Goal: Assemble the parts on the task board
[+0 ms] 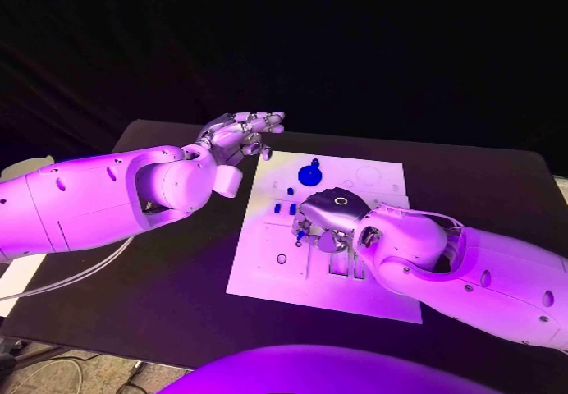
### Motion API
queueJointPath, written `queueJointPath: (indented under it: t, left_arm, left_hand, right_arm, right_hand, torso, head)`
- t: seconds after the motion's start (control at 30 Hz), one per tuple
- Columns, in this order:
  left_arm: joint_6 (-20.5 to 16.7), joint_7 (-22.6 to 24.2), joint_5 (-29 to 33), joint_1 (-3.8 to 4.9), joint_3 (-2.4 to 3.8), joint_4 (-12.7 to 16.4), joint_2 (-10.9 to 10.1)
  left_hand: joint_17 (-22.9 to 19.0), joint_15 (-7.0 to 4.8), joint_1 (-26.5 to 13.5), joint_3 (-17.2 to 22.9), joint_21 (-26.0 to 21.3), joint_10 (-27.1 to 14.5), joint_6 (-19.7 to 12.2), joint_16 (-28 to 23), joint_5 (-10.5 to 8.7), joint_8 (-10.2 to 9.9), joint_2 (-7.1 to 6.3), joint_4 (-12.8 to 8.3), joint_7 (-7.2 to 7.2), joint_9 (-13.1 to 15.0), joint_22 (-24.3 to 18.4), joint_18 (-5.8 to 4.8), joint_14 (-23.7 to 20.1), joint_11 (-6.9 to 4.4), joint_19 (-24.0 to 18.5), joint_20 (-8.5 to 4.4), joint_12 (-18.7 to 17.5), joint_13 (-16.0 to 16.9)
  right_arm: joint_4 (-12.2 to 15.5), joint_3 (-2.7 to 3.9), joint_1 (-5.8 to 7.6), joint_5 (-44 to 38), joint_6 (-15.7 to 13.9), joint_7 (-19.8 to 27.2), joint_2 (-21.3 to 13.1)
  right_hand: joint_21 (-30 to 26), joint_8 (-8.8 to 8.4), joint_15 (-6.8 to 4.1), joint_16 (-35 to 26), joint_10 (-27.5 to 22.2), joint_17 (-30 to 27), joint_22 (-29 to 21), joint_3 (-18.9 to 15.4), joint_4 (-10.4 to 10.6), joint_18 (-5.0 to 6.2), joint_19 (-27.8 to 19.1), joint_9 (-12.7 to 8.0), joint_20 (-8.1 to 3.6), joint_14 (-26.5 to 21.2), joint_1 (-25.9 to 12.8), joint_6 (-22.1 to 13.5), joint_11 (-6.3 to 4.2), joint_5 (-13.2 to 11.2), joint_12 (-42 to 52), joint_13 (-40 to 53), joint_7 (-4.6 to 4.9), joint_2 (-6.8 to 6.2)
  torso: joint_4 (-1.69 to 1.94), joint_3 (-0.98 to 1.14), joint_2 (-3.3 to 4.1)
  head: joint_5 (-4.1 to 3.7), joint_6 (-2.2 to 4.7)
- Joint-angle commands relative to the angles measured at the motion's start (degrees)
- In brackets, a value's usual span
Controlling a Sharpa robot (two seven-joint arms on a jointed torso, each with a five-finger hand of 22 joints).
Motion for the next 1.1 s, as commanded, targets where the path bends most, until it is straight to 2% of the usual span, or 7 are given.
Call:
queueJointPath:
  t: [0.03,0.53,1.1]
  left_arm:
    - [1.1,0.3,0.0,0.03,0.04,0.1,0.1]
    - [1.2,0.3,-0.1,0.03,0.04,0.1,0.1]
    - [1.4,0.0,-0.3,0.03,0.04,0.0,0.1]
  left_hand:
    - [-0.1,0.19,-0.1,-0.2,-0.2,-0.4,-0.4,0.2,0.21,0.1,0.57,0.0,-0.05,-0.1,0.0,0.85,-0.3,-0.11,-0.1,0.10,0.3,0.0]
    - [-0.1,0.19,-0.1,-0.2,-0.2,-0.4,-0.4,0.2,0.21,0.1,0.57,0.0,-0.05,-0.1,0.0,0.85,-0.3,-0.11,-0.1,0.10,0.3,0.0]
    - [-0.1,0.19,-0.1,-0.2,-0.2,-0.4,-0.4,0.2,0.21,0.1,0.57,0.0,-0.05,-0.1,0.0,0.85,-0.3,-0.11,-0.1,0.10,0.3,0.0]
  right_arm:
    - [0.1,-0.04,-0.11,-0.7,1.9,0.6,0.0]
    - [-1.6,-0.39,-0.47,-0.8,3.3,0.6,0.8]
    - [-2.0,-0.68,-0.67,-0.7,4.8,0.9,1.6]
  right_hand:
    - [0.1,0.20,-0.44,-0.3,0.3,0.0,11.2,0.0,-0.2,-0.95,4.2,0.1,-0.42,2.4,0.0,0.4,0.01,0.2,-0.3,-0.1,0.36,0.23]
    - [0.1,0.19,-0.43,-0.3,0.3,0.0,11.2,0.0,-0.2,-0.96,4.2,0.2,-0.42,2.4,-0.1,0.4,0.03,0.2,-0.3,-0.1,0.37,0.20]
    - [0.1,0.18,-0.42,-0.3,0.3,0.0,11.2,-0.1,-0.2,-0.95,4.2,0.2,-0.43,2.4,-0.2,0.4,0.05,0.2,-0.3,-0.1,0.39,0.14]
  torso:
    - [0.01,0.03,0.03]
    - [0.06,0.01,0.06]
    - [0.06,-0.02,0.01]
  head:
    - [0.08,-0.11]
    - [0.17,-0.35]
    - [0.32,-0.57]
